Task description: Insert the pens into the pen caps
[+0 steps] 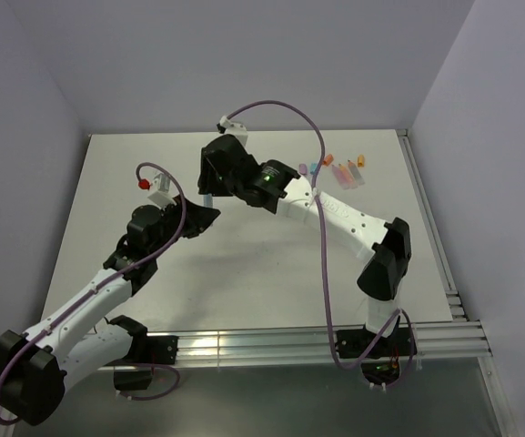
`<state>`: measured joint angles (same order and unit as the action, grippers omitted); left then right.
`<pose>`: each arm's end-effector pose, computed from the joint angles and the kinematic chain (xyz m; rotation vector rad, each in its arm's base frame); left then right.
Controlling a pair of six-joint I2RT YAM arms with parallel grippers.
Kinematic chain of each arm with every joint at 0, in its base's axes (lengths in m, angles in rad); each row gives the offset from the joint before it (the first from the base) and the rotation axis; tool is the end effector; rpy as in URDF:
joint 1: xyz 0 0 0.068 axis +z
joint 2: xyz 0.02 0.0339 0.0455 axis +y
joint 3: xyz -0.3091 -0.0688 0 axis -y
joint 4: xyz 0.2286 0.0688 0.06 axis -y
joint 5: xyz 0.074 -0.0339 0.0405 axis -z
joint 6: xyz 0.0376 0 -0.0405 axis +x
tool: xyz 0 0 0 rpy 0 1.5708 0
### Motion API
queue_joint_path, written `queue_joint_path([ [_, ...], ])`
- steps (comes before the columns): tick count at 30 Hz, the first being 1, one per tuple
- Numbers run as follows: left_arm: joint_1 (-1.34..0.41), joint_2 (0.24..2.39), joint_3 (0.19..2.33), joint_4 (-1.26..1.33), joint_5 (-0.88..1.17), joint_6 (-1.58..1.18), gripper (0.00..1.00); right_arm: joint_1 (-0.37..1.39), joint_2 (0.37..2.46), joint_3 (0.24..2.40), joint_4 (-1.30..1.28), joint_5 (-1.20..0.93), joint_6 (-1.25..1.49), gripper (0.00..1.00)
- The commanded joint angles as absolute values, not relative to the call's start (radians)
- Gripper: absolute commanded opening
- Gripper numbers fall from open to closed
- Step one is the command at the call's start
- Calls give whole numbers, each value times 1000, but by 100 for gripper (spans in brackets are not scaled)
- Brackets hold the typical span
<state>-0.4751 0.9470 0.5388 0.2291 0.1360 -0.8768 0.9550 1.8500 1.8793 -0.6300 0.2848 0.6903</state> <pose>0.1600 -0.0880 0.3089 -0.2702 1.8631 -1.0820 0.2528 0.3390 0.4151 -0.1261 2.2119 0.6379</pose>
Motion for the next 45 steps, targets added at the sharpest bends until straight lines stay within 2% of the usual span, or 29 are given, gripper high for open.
queue_joint_path([
  [1,-477,933,584,207,161,-857,0,939,1779,1956,-641,354,652,55],
  [7,-477,953,626,108,163,-864,0,867,1717,1919,-635,344,612,60],
  [13,-477,962,786,-64,245,-793,0,611,1689,1812,-603,210,537,58],
  [19,-479,956,916,-179,265,-700,0,410,1807,1821,-614,210,460,57],
  [25,-476,948,991,-264,249,-623,0,282,2043,2001,-663,206,423,54],
  [32,-474,977,1022,-299,242,-565,0,230,2239,2177,-741,201,399,52],
  [45,-439,1031,1006,-267,331,-554,0,206,2382,2259,-762,187,388,51],
])
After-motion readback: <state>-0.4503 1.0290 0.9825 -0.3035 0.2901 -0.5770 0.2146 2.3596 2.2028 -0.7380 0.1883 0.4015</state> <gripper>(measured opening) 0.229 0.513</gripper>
